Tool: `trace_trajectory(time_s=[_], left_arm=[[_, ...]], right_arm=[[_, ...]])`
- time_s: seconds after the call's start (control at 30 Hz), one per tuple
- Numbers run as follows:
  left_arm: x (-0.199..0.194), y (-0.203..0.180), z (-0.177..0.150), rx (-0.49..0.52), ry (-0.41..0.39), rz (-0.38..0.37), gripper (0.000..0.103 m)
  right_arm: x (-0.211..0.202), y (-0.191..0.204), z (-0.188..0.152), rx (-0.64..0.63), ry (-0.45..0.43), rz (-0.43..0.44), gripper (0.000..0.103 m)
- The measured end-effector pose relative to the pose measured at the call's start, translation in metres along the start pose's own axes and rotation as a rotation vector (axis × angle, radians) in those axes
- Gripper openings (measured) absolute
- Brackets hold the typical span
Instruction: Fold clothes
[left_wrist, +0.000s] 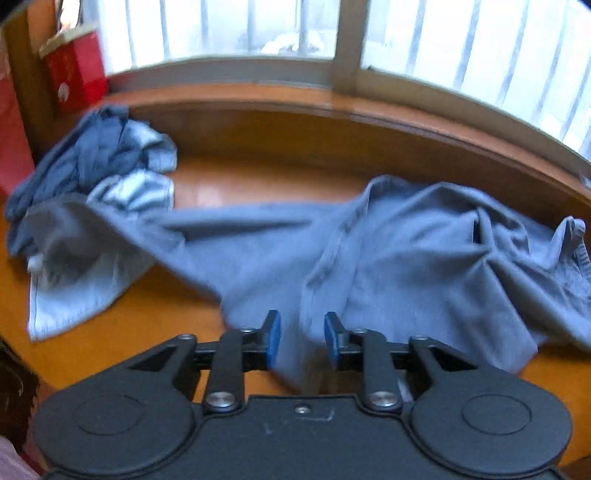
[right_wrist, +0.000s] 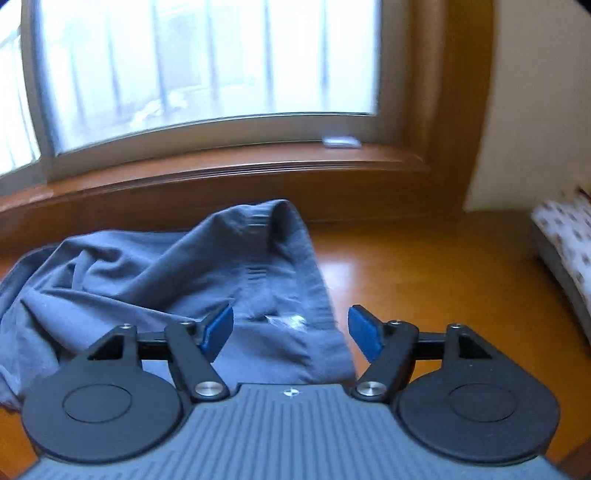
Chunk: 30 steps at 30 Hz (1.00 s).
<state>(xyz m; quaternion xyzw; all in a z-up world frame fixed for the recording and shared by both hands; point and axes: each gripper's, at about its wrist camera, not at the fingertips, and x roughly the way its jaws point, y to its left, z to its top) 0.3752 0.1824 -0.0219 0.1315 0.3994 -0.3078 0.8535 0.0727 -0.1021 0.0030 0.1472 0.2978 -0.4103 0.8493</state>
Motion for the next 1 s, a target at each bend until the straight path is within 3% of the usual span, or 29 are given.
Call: trace_trajectory(time_s=[0.1, 0.27, 0.37, 0.47, 0.57, 0.67, 0.77, 0.87, 0.9, 1.0], left_arm=[[0.019, -0.019, 0.014, 0.086, -0.028, -0.06, 0.027], [0.049, -0.038, 0.023, 0.221, 0.007, -0.112, 0.035], [0.068, -0.048, 0.027, 0.301, 0.03, -0.141, 0.044], [0.087, -0.058, 0.031, 0.381, 0.053, -0.17, 0.052], [0.105, -0.066, 0.035, 0.452, 0.071, -0.186, 0.067], [0.113, -0.068, 0.038, 0.473, 0.082, -0.232, 0.068], [0.118, -0.078, 0.033, 0.487, 0.107, -0.342, 0.069], [0.122, -0.094, 0.021, 0.54, 0.093, -0.329, 0.067], [0.123, -0.098, 0.017, 0.548, 0.085, -0.317, 0.062], [0.123, -0.103, 0.014, 0.525, 0.072, -0.288, 0.027]], right_arm=[[0.019, 0.018, 0.0, -0.068, 0.03, -0.006, 0.072], [0.043, 0.019, -0.007, -0.082, 0.094, -0.04, 0.072], [0.046, 0.008, -0.013, -0.007, 0.124, -0.084, 0.072], [0.045, -0.004, -0.019, 0.122, 0.14, -0.063, 0.072], [0.043, -0.009, -0.027, 0.184, 0.145, -0.088, 0.072], [0.04, -0.011, -0.033, 0.228, 0.145, -0.121, 0.072], [0.039, -0.014, -0.038, 0.278, 0.161, -0.126, 0.072], [0.043, -0.015, -0.043, 0.266, 0.169, -0.164, 0.072], [0.045, -0.016, -0.044, 0.258, 0.171, -0.171, 0.072], [0.056, -0.021, -0.045, 0.255, 0.174, -0.138, 0.074]])
